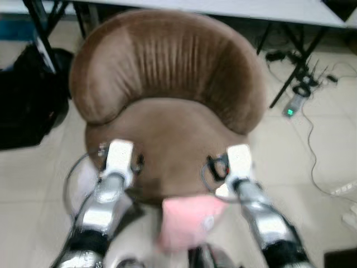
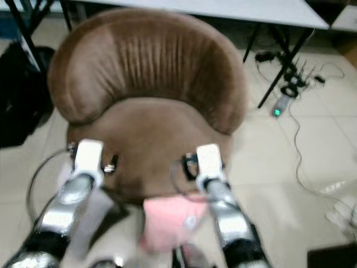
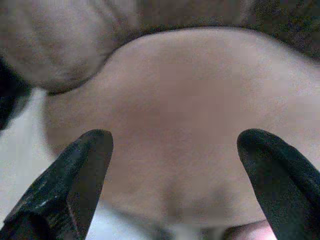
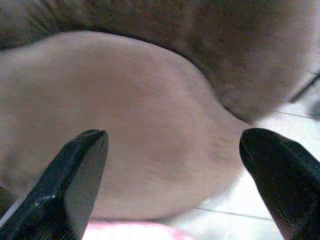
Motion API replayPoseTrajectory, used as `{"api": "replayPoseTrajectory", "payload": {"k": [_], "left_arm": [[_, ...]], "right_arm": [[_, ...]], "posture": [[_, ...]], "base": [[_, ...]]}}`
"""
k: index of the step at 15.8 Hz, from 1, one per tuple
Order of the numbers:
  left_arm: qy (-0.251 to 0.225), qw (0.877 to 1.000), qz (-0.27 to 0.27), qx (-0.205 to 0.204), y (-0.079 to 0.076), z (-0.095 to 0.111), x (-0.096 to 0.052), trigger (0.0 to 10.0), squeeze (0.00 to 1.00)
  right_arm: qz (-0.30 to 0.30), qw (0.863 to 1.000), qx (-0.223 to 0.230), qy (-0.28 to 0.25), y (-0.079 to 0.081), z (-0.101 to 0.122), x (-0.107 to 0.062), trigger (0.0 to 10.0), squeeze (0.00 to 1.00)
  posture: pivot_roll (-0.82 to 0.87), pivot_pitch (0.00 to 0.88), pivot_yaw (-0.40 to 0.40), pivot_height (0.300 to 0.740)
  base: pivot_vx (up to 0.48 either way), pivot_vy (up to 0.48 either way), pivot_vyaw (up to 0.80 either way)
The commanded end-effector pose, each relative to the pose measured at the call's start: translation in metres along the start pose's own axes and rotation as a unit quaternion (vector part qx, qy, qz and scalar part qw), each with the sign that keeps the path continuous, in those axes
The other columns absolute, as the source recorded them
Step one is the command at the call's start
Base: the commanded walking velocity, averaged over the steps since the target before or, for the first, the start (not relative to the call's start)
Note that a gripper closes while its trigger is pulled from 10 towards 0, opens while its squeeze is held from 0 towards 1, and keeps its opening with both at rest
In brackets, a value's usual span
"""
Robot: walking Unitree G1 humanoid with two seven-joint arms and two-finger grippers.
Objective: Move the pillow to the sofa from floor
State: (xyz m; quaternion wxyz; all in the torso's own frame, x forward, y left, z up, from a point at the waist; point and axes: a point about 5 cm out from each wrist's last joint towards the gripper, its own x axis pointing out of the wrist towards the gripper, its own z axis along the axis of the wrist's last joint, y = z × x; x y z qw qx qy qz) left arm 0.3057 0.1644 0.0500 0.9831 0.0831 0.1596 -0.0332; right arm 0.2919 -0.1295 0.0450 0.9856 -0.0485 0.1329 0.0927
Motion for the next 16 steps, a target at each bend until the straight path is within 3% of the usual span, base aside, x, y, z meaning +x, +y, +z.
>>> {"api": "replayPoseTrajectory", "payload": {"k": [1,8,16], "left_arm": [[0.016,1.000,-0.009,0.005,-0.0025,-0.0083,-0.0027,10.0,0.00],[-0.002,1.000,-0.014,0.009,-0.0046,-0.0050,-0.0036,10.0,0.00],[-0.012,1.000,0.001,0.005,-0.0024,-0.0016,-0.0042,10.0,0.00]], "right_arm": [[-0.001,1.000,0.006,0.007,-0.0004,-0.0044,-0.0032,10.0,0.00],[0.009,1.000,0.005,0.014,0.0042,-0.0077,-0.0043,10.0,0.00],[0.020,1.000,-0.002,0.019,0.0060,-0.0097,-0.0060,10.0,0.00]], "posture": [[-0.02,0.166,-0.095,0.740],[-0.02,0.161,-0.090,0.740],[-0.03,0.165,-0.091,0.740]], "base": [[0.000,-0.454,0.00],[0.000,-0.472,0.00],[0.082,0.000,0.00]]}}
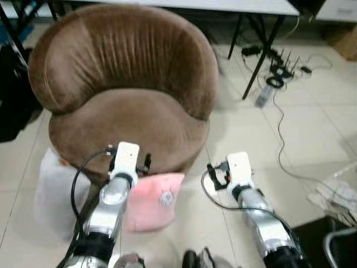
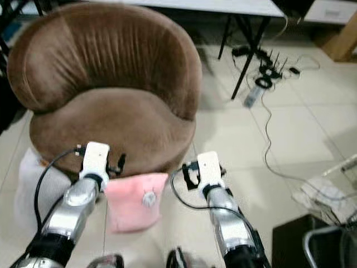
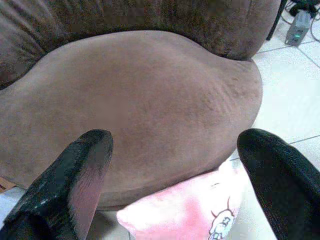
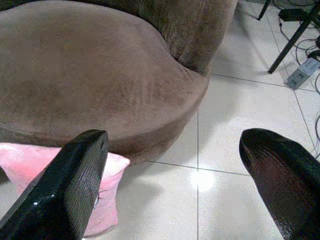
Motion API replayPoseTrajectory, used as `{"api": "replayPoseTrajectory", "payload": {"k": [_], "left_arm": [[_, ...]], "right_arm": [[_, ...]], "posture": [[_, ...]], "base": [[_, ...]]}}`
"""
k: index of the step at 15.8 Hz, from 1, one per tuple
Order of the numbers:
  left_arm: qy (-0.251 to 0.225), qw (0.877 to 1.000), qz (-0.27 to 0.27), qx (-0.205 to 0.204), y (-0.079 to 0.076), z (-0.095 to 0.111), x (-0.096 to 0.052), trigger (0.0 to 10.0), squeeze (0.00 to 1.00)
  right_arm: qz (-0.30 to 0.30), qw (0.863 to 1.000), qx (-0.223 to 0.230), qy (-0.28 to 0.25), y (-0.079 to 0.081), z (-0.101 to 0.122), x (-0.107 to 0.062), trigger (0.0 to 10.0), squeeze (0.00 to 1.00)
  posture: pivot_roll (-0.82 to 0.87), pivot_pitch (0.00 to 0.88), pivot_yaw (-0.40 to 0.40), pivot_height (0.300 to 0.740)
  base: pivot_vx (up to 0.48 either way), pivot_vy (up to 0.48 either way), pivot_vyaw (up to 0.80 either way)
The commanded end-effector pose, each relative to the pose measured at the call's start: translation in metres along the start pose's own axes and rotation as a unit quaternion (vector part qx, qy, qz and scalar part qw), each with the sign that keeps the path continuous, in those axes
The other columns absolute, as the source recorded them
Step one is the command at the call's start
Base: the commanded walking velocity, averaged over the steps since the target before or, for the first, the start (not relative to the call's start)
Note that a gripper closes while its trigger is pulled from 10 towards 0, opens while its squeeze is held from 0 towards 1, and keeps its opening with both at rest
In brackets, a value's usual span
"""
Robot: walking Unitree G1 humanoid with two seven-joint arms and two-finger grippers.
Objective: Move the pillow to the sofa from floor
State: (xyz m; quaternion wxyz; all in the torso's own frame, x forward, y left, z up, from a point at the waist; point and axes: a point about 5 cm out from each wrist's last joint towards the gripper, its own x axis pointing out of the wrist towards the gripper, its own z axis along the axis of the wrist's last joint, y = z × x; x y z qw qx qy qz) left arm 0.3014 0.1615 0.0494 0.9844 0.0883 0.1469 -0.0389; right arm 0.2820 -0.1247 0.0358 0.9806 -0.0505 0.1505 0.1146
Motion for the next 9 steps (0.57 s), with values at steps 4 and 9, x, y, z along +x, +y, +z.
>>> {"api": "replayPoseTrajectory", "payload": {"k": [4,9], "left_arm": [[-0.002,1.000,0.014,-0.008,0.003,-0.001,-0.001,10.0,0.00],[-0.025,0.999,0.001,-0.040,0.000,0.015,0.009,10.0,0.00]], "right_arm": [[-0.012,1.000,-0.002,-0.002,-0.009,0.004,0.001,10.0,0.00],[-0.027,1.000,-0.003,-0.010,-0.013,0.011,0.005,10.0,0.00]], "posture": [[-0.03,0.168,-0.092,0.740],[-0.06,0.160,-0.075,0.740]], "base": [[0.000,0.000,0.00],[0.000,0.000,0.00]]}}
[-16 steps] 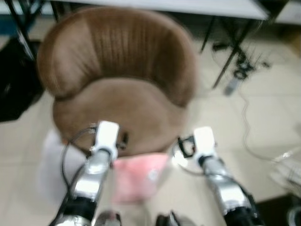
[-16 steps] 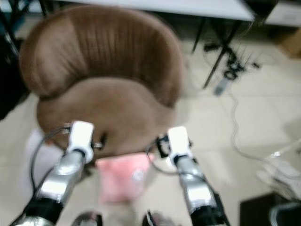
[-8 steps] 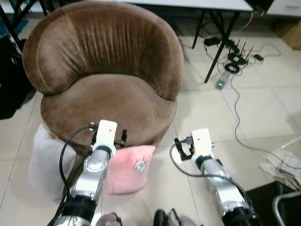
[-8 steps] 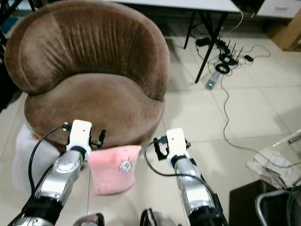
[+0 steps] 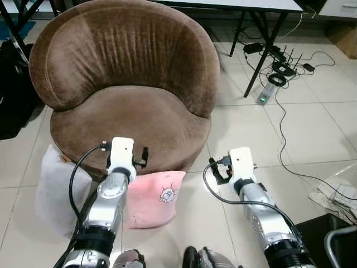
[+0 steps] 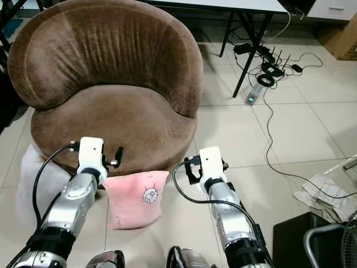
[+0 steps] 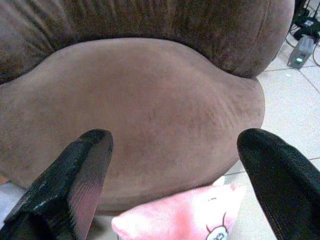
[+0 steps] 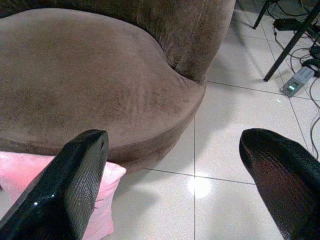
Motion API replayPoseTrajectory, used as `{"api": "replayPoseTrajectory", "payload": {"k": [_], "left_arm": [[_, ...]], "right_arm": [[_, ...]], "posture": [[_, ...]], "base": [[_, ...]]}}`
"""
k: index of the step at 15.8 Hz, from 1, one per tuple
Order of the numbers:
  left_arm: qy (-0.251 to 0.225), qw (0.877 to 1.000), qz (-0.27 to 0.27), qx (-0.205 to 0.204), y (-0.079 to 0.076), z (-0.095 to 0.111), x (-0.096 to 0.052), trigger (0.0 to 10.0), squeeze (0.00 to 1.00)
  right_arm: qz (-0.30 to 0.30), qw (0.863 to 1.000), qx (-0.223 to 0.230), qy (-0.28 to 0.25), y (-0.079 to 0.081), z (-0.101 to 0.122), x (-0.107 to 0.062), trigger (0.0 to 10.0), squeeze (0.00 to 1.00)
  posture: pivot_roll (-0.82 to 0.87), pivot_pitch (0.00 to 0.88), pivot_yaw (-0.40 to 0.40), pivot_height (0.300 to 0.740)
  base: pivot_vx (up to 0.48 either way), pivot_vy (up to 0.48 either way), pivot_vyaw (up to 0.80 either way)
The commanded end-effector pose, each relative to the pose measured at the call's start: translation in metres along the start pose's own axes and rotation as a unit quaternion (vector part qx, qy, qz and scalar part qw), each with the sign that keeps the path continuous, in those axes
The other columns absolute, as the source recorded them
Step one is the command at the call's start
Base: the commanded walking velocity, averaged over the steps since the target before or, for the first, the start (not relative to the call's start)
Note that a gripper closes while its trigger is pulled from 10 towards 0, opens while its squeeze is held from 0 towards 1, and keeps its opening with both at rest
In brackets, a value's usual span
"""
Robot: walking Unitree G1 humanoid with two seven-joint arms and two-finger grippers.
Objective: Move the pillow to the sofa from floor
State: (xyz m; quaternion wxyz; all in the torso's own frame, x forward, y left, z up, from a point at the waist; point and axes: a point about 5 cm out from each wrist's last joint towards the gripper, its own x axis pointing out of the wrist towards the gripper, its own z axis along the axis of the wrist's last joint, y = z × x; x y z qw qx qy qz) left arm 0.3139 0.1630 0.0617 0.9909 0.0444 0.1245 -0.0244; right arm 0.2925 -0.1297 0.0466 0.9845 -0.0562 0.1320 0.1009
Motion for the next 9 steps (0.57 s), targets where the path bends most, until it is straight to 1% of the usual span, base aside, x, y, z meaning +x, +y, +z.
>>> {"api": "replayPoseTrajectory", "payload": {"k": [1,4,6,8,9], "left_arm": [[0.000,1.000,-0.010,0.006,-0.005,0.000,0.001,10.0,0.00],[0.000,1.000,-0.023,-0.002,-0.009,0.003,0.007,10.0,0.00],[-0.003,1.000,-0.026,0.004,-0.010,0.006,0.010,10.0,0.00],[-0.013,0.999,-0.030,0.014,-0.011,0.013,0.015,10.0,0.00],[-0.020,0.999,-0.034,0.015,-0.012,0.017,0.018,10.0,0.00]], "right_arm": [[-0.015,1.000,0.005,0.006,-0.006,-0.001,0.000,10.0,0.00],[-0.036,0.999,0.008,0.003,-0.014,0.001,0.000,10.0,0.00],[-0.045,0.999,0.009,-0.003,-0.017,0.003,0.000,10.0,0.00],[-0.062,0.997,0.030,-0.019,-0.020,0.010,0.000,10.0,0.00],[-0.066,0.997,0.030,-0.025,-0.022,0.012,0.001,10.0,0.00]], "posture": [[-0.06,0.159,-0.074,0.740],[-0.09,0.152,-0.061,0.740],[-0.11,0.139,-0.056,0.740],[-0.12,0.127,-0.053,0.740],[-0.12,0.119,-0.050,0.740]], "base": [[0.000,0.000,0.00],[0.000,0.000,0.00],[0.000,0.000,0.00],[0.000,0.000,0.00],[0.000,0.000,0.00]]}}
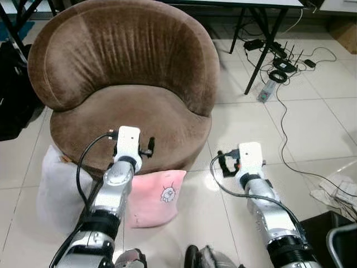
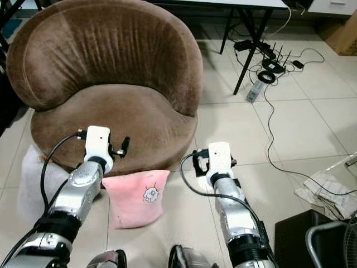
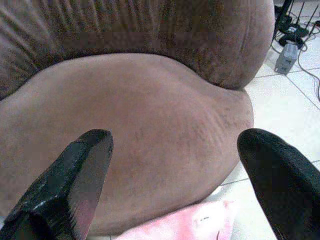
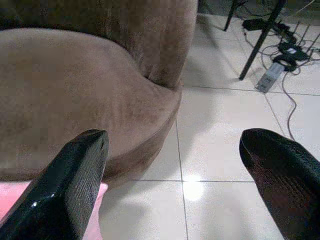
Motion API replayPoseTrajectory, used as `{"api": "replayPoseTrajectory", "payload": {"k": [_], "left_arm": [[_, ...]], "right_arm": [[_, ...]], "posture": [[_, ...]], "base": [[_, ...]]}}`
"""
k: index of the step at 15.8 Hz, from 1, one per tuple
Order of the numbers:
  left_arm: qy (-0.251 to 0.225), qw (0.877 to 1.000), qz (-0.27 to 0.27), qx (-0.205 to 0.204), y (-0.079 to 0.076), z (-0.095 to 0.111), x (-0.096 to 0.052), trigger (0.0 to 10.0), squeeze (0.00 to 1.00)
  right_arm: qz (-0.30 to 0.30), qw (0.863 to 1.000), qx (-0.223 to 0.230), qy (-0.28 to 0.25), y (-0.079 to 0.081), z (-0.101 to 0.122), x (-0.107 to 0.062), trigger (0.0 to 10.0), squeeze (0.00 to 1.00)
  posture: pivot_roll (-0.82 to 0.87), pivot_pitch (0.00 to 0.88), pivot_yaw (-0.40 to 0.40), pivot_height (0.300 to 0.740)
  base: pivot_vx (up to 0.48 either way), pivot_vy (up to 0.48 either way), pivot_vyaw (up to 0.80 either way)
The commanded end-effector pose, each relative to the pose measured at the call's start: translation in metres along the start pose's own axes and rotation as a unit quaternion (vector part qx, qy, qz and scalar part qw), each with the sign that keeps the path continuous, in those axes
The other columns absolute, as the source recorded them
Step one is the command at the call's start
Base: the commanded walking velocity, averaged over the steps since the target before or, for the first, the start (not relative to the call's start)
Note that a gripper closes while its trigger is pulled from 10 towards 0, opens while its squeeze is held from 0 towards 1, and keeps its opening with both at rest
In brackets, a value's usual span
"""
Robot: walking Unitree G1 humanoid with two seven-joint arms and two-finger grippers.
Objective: Move the pillow to the sofa from floor
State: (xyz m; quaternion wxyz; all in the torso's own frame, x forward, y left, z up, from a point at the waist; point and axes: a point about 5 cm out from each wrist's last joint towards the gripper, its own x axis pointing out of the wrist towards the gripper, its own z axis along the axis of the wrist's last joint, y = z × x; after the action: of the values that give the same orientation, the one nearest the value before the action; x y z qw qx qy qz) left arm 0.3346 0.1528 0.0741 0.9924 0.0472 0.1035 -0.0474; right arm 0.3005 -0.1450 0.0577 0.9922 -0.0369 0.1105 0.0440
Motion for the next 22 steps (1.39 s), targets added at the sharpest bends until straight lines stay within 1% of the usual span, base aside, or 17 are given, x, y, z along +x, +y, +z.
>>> {"api": "replayPoseTrajectory", "payload": {"k": [1,5,7,10,11,13,17,19,22], "left_arm": [[0.001,1.000,-0.014,0.008,-0.005,0.000,0.001,10.0,0.00],[0.005,1.000,-0.016,0.011,-0.006,-0.002,0.004,10.0,0.00],[0.005,1.000,-0.021,0.011,-0.009,-0.003,0.004,10.0,0.00],[0.010,1.000,-0.022,0.000,-0.010,-0.005,0.005,10.0,0.00],[0.010,1.000,-0.022,0.000,-0.010,-0.005,0.005,10.0,0.00],[0.015,1.000,-0.021,-0.008,-0.011,-0.008,0.004,10.0,0.00],[0.017,1.000,-0.020,-0.009,-0.011,-0.010,0.002,10.0,0.00],[0.022,1.000,-0.018,-0.009,-0.010,-0.013,0.001,10.0,0.00],[0.024,0.999,-0.020,-0.011,-0.012,-0.014,0.001,10.0,0.00]], "right_arm": [[-0.011,1.000,0.004,-0.006,-0.004,0.002,0.000,10.0,0.00],[-0.013,1.000,0.000,-0.014,-0.002,0.004,0.000,10.0,0.00],[-0.006,1.000,-0.002,-0.001,0.000,0.001,0.000,10.0,0.00],[-0.004,1.000,0.006,0.002,0.001,-0.001,-0.001,10.0,0.00],[-0.004,1.000,0.006,0.002,0.001,-0.001,-0.001,10.0,0.00],[-0.004,1.000,0.006,0.005,-0.001,-0.002,-0.002,10.0,0.00],[-0.004,1.000,0.006,0.007,-0.001,-0.003,-0.003,10.0,0.00],[-0.005,1.000,0.008,0.010,-0.001,-0.005,-0.004,10.0,0.00],[-0.004,1.000,0.007,0.017,-0.001,-0.007,-0.005,10.0,0.00]], "posture": [[-0.12,0.115,-0.049,0.740],[-0.12,0.102,-0.044,0.740],[-0.13,0.102,-0.043,0.740],[-0.13,0.107,-0.045,0.720],[-0.13,0.107,-0.045,0.720],[-0.13,0.109,-0.047,0.700],[-0.13,0.123,-0.048,0.675],[-0.13,0.128,-0.045,0.655],[-0.14,0.132,-0.045,0.630]], "base": [[0.000,0.000,0.00],[0.000,0.000,0.00],[0.000,0.000,0.00],[0.000,0.000,0.00],[0.000,0.000,0.00],[0.000,0.000,0.00],[0.000,0.000,0.00],[0.000,0.000,0.00],[0.000,0.000,0.00]]}}
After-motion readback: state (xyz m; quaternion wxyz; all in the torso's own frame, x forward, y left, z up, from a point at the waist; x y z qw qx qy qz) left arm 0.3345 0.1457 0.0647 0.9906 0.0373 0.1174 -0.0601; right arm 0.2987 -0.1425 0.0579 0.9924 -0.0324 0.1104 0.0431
